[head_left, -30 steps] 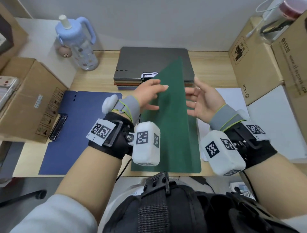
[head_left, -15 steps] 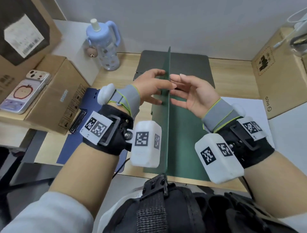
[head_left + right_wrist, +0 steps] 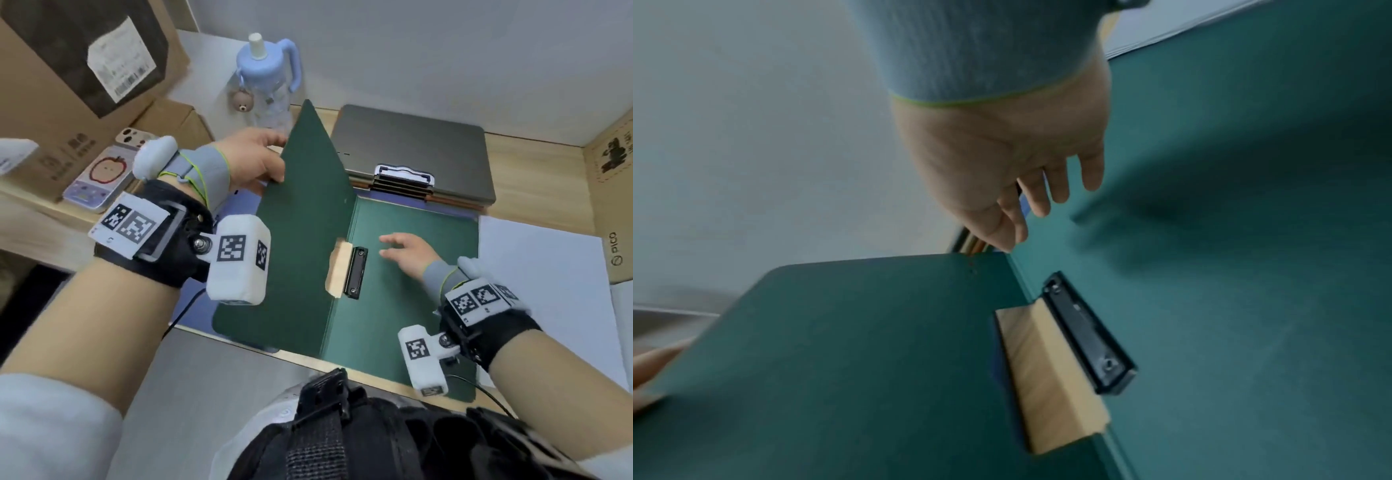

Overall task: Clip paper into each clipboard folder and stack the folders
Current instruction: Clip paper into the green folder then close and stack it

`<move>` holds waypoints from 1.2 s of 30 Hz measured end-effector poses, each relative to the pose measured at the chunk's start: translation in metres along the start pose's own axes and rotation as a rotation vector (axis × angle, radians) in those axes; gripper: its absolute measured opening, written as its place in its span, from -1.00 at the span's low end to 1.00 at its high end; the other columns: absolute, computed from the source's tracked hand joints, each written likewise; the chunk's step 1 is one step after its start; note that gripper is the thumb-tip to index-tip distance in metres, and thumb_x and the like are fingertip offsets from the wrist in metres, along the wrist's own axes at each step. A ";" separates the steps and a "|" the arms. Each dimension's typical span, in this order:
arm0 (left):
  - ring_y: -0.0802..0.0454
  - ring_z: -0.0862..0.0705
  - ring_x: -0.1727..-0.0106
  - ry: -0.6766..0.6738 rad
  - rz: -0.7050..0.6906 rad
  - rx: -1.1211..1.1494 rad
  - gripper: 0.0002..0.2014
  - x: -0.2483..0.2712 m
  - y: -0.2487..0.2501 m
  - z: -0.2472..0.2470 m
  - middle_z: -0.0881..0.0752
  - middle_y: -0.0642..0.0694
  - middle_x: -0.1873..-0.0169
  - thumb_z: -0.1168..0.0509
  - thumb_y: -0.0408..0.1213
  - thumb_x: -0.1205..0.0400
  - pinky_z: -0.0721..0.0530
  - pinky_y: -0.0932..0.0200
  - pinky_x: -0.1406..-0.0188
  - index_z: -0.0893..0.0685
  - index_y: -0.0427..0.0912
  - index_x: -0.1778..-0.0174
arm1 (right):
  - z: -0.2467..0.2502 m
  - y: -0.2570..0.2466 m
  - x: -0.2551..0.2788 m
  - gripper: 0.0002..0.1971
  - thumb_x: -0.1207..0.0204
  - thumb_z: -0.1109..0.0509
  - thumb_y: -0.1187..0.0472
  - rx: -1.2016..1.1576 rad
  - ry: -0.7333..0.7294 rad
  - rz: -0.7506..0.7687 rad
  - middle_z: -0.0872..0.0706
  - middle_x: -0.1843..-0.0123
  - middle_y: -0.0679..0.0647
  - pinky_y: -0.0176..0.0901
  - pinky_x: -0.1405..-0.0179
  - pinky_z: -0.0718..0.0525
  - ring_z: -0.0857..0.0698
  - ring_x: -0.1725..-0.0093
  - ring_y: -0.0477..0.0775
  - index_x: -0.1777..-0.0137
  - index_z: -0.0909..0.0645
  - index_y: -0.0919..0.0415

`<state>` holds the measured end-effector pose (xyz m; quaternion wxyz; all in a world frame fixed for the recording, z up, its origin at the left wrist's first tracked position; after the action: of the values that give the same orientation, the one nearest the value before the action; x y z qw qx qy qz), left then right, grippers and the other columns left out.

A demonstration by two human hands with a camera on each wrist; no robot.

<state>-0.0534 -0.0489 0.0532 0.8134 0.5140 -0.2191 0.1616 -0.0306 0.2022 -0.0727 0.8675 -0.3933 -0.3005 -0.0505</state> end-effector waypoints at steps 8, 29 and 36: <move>-0.25 -0.70 -0.12 0.176 0.151 -0.170 -0.41 -0.026 -0.075 0.048 -0.70 -0.25 -0.17 -0.18 -0.67 -0.46 -0.73 -0.14 -0.04 -0.55 -0.12 -0.38 | -0.012 0.027 -0.018 -0.16 -0.43 -0.50 0.05 0.397 -0.025 -0.102 0.16 -0.73 0.08 0.03 -0.67 0.04 0.13 -0.70 0.20 -0.64 -0.14 -0.08; -0.09 -0.46 -0.01 0.228 0.437 -0.425 -0.87 -0.065 -0.164 0.042 -0.47 -0.20 -0.01 -0.24 -0.31 -0.64 -0.38 0.12 -0.01 -0.43 -0.25 -0.01 | -0.024 0.040 -0.016 -0.02 -0.35 -0.49 -0.17 0.695 0.007 -0.112 0.31 -0.71 -0.04 0.17 -0.58 -0.14 0.19 -0.70 0.12 -0.63 0.09 -0.29; -0.29 -0.57 -0.30 0.210 0.499 -0.425 -0.48 -0.059 -0.165 0.036 -0.55 -0.33 -0.35 -0.27 -0.15 -0.59 -0.55 -0.03 -0.33 -0.48 -0.37 -0.41 | -0.026 0.041 -0.017 -0.02 -0.36 -0.48 -0.18 0.682 0.007 -0.105 0.32 -0.71 -0.03 0.13 -0.64 -0.08 0.19 -0.71 0.13 -0.64 0.10 -0.28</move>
<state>-0.0298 -0.1525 -0.0900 0.8557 0.2442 -0.2820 0.3585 -0.0189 0.2090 -0.1222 0.9462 -0.0646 -0.3170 0.0070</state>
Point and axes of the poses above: each hand's wrist, its own x-axis away from the middle knuckle, its own z-axis out of the back of the hand, y = z × x, the point moved 7 cm from there along -x, towards the middle knuckle
